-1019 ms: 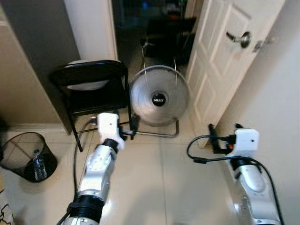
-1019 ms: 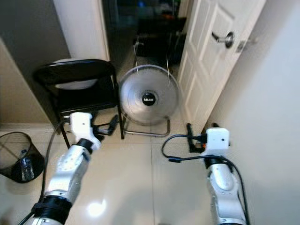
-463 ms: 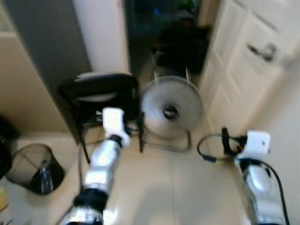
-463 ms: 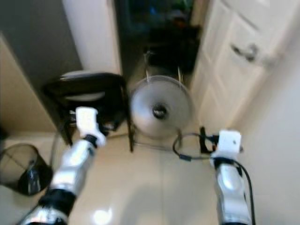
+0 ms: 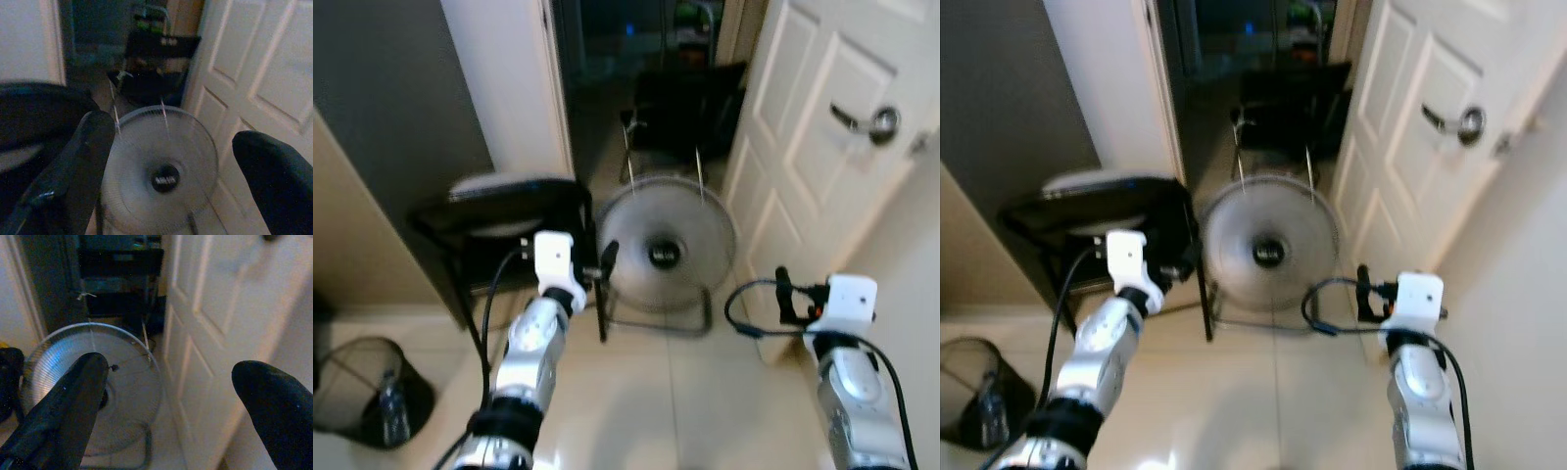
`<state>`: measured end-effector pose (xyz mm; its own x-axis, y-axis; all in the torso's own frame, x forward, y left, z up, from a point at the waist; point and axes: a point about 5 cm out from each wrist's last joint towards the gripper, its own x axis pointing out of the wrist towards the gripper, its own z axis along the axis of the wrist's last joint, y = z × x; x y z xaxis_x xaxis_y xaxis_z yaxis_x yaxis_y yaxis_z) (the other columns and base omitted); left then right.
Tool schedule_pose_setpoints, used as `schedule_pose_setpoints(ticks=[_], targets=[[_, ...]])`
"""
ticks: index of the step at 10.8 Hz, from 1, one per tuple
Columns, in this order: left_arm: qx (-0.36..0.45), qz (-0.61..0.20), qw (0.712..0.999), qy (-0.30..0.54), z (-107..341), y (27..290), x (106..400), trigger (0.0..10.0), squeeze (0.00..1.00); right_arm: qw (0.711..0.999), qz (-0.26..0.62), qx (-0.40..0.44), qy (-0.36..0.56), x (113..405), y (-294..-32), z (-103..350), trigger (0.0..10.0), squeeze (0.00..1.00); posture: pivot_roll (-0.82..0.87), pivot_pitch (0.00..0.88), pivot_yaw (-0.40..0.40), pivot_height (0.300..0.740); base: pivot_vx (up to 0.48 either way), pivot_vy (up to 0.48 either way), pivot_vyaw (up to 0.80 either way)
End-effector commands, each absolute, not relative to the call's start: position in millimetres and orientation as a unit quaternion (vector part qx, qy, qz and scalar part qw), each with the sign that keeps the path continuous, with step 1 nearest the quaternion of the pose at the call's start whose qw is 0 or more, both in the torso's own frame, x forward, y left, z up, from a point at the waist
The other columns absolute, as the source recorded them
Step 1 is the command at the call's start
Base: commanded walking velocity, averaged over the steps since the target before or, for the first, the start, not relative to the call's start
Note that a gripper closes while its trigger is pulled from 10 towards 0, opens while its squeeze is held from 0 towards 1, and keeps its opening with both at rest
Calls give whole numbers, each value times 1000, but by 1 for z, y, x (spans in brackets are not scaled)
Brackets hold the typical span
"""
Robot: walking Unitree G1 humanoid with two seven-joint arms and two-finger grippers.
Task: Clean up the room
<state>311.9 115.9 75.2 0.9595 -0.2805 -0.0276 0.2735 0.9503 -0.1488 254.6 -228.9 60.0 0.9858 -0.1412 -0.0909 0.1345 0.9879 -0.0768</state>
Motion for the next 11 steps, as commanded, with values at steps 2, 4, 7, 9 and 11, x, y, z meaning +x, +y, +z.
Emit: schedule_pose_setpoints(ticks=[2,4,7,9,11], targets=[[-65,-131,989,25,75,123,314,10000,0,996,-63,-36,42,259,-224,63,10000,0,-196,0,11,740,480,0,0],[-66,-135,988,24,75,120,314,10000,0,996,-65,-41,46,259,-225,62,10000,0,-201,0,11,740,480,0,0],[-60,-145,987,26,74,118,317,10000,0,996,-60,-50,47,259,-223,63,10000,0,-207,0,15,740,480,0,0],[-70,-130,989,24,74,124,320,10000,0,996,-66,-45,47,259,-222,61,10000,0,-210,0,25,740,0,0,0],[-68,-130,989,-30,95,129,322,10000,0,998,-40,-51,-24,263,-206,97,10000,0,-223,0,30,740,0,0,0]])
